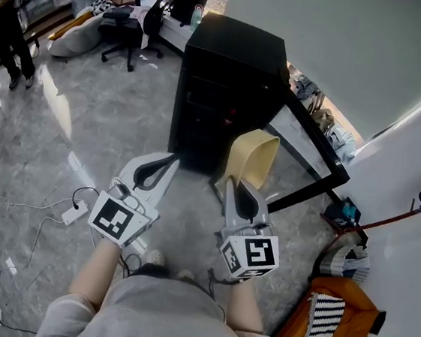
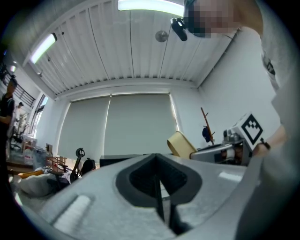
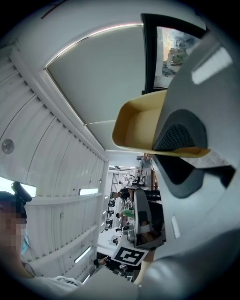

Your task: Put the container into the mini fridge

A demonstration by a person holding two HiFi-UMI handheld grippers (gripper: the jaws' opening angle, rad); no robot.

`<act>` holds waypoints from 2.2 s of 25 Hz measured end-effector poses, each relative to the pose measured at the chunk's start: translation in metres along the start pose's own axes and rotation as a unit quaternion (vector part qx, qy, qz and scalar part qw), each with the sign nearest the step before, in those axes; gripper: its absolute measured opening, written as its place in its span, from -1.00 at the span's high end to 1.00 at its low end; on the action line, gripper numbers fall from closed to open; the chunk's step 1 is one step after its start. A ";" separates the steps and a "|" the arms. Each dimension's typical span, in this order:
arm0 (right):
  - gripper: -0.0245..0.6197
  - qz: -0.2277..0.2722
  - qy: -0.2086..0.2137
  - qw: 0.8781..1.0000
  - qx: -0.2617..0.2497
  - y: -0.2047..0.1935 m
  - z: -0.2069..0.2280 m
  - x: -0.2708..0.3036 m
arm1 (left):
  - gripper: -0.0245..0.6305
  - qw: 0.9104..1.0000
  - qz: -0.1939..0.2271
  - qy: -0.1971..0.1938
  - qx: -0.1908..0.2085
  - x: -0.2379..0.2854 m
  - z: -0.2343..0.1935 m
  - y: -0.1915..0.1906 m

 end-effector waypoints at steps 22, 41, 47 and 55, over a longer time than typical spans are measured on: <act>0.87 -0.006 -0.007 1.000 0.002 -0.007 0.037 0.119 | 0.92 0.999 -0.009 -0.040 -0.013 0.081 -0.094 -0.037; 0.87 0.000 0.045 0.999 0.012 -0.016 0.110 0.211 | 0.92 1.000 -0.024 0.002 0.008 0.168 -0.140 -0.054; 0.87 -0.010 0.058 0.998 0.009 -0.022 0.111 0.223 | 0.92 0.999 -0.031 0.013 0.007 0.171 -0.146 -0.058; 0.87 -0.035 0.058 0.998 -0.009 -0.029 0.107 0.251 | 0.92 0.999 -0.033 0.004 -0.003 0.178 -0.174 -0.064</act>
Point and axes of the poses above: the fingertips, and each gripper's own axes: x forward along the fingers, z to its right, y out of its top, the point moved 7 cm from there along -x, backward along the fingers, and after that the axes turned 10 degrees about -y, right-handed, at the moved point
